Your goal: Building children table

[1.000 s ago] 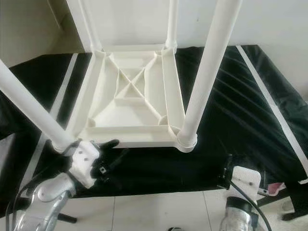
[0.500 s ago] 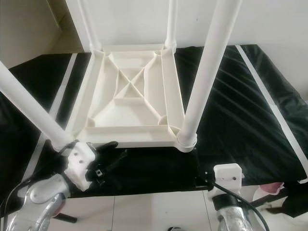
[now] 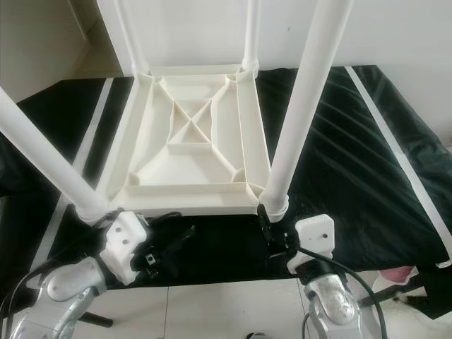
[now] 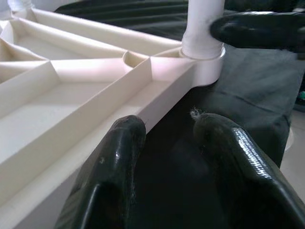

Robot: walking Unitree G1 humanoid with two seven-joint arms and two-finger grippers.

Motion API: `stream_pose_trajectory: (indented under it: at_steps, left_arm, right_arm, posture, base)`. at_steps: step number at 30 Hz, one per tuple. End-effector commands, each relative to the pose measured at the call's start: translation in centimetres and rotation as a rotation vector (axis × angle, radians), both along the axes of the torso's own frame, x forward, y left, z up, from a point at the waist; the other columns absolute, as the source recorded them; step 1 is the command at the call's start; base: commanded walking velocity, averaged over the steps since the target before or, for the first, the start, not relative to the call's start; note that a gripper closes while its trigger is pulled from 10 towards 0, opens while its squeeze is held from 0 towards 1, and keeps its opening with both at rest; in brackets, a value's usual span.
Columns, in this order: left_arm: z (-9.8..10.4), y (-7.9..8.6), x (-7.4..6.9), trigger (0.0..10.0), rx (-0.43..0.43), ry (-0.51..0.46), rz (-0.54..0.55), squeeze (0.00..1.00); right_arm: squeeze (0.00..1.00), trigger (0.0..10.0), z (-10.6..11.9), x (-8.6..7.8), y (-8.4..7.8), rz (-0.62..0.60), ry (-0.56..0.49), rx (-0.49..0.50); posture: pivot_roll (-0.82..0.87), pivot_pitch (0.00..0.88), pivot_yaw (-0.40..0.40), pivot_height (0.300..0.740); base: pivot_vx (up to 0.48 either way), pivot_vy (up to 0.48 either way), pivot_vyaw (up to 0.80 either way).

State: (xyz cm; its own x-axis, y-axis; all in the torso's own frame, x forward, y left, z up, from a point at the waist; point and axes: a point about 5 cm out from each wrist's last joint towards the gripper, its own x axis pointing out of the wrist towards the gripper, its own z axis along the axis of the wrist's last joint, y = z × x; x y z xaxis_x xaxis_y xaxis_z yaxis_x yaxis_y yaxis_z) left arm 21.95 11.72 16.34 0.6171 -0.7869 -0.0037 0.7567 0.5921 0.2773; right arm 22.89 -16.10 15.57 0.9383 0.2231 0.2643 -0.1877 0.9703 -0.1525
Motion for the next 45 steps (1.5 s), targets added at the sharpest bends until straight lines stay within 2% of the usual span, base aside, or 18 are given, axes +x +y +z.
stream_pose_trajectory:
  at_steps: [1, 9, 10, 11, 12, 14, 15, 16, 17, 20, 21, 22, 38, 45]
  left_arm:
    - [0.0, -0.6, -0.5, 10.0, -0.001, 0.019, -0.053, 0.00]
    - [-0.2, -1.0, -0.6, 10.0, 0.015, 0.023, -0.056, 0.00]
    - [-0.2, -1.0, -0.6, 10.0, 0.018, 0.023, -0.056, 0.00]
    - [-0.2, -1.1, -0.6, 10.0, 0.014, 0.023, -0.057, 0.00]
    - [-0.1, -1.2, -0.7, 10.0, 0.011, 0.023, -0.058, 0.00]
    - [-0.1, -1.3, -0.7, 10.0, 0.010, 0.023, -0.059, 0.00]
    - [-0.1, -1.3, -0.7, 10.0, 0.010, 0.025, -0.061, 0.00]
    - [-0.1, -1.3, -0.7, 10.0, 0.010, 0.025, -0.061, 0.00]
    - [-0.1, -1.4, -0.8, 10.0, 0.010, 0.027, -0.061, 0.00]
    - [-0.1, -1.5, -0.9, 10.0, 0.011, 0.030, -0.063, 0.00]
    - [-0.1, -1.5, -0.9, 10.0, 0.011, 0.031, -0.063, 0.00]
    - [-0.1, -1.5, -1.0, 10.0, 0.010, 0.034, -0.063, 0.00]
    - [0.0, -1.8, -1.0, 10.0, 0.011, 0.041, -0.065, 0.00]
    - [0.3, -1.8, -1.1, 10.0, -0.035, 0.079, -0.065, 0.00]
  right_arm:
    - [0.00, 10.0, -0.2, 0.4, -0.1, -0.028, 0.017, 0.008]
    - [0.00, 10.0, 1.3, 2.5, 1.6, -0.036, -0.038, 0.052]
    - [0.00, 8.4, 1.4, 2.6, 1.7, -0.034, -0.040, 0.058]
    - [0.00, 8.4, 1.7, 3.0, 1.9, -0.034, -0.051, 0.067]
    - [0.00, 2.6, 1.9, 3.2, 2.1, -0.034, -0.058, 0.071]
    - [0.00, 2.6, 2.2, 3.4, 2.3, -0.038, -0.066, 0.073]
    - [0.00, 2.2, 2.3, 3.7, 2.5, -0.036, -0.072, 0.077]
    - [0.00, 2.2, 2.3, 3.7, 2.5, -0.036, -0.072, 0.077]
    - [0.00, 0.0, 2.5, 3.9, 2.7, -0.035, -0.077, 0.082]
    - [0.00, 0.0, 2.7, 4.1, 3.0, -0.029, -0.085, 0.092]
    - [0.00, 1.3, 2.7, 4.1, 3.0, -0.033, -0.086, 0.091]
    - [0.00, 10.0, 2.8, 4.2, 3.0, -0.042, -0.088, 0.091]
    - [0.00, 10.0, 3.8, 4.6, 2.9, -0.138, -0.132, 0.094]
    - [0.00, 10.0, 3.3, 4.7, 3.1, -0.129, -0.076, 0.152]
  posture:
    - [-0.08, 0.138, 0.012, 0.740]
    - [-0.07, 0.130, 0.008, 0.740]
    - [-0.07, 0.130, 0.008, 0.740]
    - [-0.07, 0.127, 0.003, 0.740]
    - [-0.07, 0.127, 0.004, 0.740]
    - [-0.06, 0.126, 0.002, 0.740]
    - [-0.06, 0.124, 0.000, 0.740]
    - [-0.06, 0.124, 0.000, 0.740]
    - [-0.06, 0.121, -0.001, 0.740]
    - [-0.06, 0.118, -0.004, 0.740]
    - [-0.05, 0.117, -0.006, 0.740]
    - [-0.05, 0.115, -0.008, 0.740]
    - [-0.05, 0.119, -0.004, 0.740]
    - [-0.05, 0.121, -0.003, 0.740]
  base:
    - [0.000, 0.000, 0.00]
    - [0.000, 0.000, 0.00]
    - [0.000, 0.000, 0.00]
    - [0.000, 0.000, 0.00]
    - [0.000, 0.000, 0.00]
    - [0.000, 0.000, 0.00]
    - [0.000, 0.000, 0.00]
    - [0.000, 0.000, 0.00]
    - [0.000, 0.000, 0.00]
    - [0.000, 0.000, 0.00]
    - [0.000, 0.000, 0.00]
    - [0.000, 0.000, 0.00]
    - [0.000, 0.000, 0.00]
    - [0.000, 0.000, 0.00]
